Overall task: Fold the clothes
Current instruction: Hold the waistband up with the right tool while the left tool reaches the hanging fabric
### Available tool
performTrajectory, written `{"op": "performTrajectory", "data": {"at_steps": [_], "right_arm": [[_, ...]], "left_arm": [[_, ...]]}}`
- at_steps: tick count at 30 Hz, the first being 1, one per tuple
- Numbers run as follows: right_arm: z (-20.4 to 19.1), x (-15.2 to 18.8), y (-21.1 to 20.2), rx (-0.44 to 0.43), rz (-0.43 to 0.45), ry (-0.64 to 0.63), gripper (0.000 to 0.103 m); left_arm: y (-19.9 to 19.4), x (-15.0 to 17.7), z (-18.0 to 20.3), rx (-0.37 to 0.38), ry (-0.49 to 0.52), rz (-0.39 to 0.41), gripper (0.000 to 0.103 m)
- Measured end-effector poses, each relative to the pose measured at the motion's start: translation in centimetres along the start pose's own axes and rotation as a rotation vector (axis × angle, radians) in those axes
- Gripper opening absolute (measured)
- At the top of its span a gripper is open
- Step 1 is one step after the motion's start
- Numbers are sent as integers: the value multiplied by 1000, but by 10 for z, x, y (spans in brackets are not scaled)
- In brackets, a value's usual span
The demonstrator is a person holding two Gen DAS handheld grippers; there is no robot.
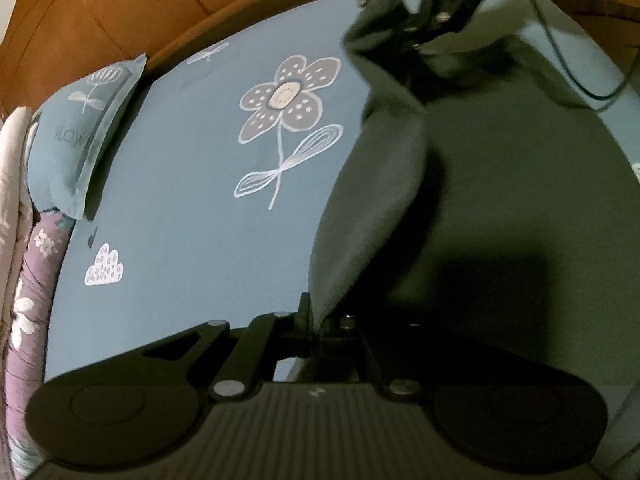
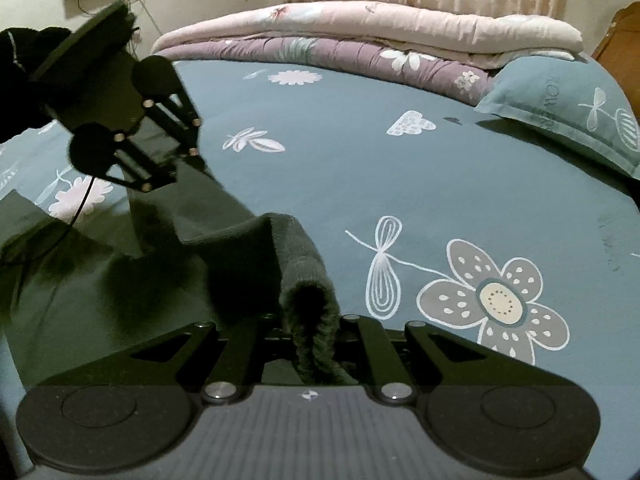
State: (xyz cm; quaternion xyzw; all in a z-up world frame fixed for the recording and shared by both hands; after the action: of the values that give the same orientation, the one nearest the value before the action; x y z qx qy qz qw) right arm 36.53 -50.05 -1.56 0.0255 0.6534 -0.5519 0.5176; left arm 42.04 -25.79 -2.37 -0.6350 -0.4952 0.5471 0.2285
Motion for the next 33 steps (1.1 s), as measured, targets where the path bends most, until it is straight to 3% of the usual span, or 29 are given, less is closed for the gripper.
{"op": "performTrajectory", "data": {"at_steps": [10, 17, 26, 33], "right_arm": [[8, 15, -30, -43, 55, 27, 14], [-4, 20, -45, -76, 68, -34, 14], [-10, 34, -71, -138, 94, -61, 14], [-25, 66, -74, -193, 34, -63, 15]], "left_arm": [[-34, -10, 49, 150, -27, -41, 0], [-46, -22, 79, 240, -87, -83, 0], [-35, -39, 111, 294, -78, -108, 0], [-12, -39, 140, 344, -59, -153, 0]]}}
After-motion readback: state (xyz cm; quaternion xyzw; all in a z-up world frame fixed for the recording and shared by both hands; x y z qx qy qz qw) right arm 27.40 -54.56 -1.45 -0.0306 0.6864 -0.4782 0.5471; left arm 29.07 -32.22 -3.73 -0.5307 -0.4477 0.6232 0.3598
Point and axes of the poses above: each gripper's, at about its wrist camera, not at the fingertips, and y roughly the way its jaws point, z to its right, x to its underside, the point moved 1 cm from there along y, roughly the way its jaws point, and after that the axes turned 15 degrees about -y, right-handed, at the moved point
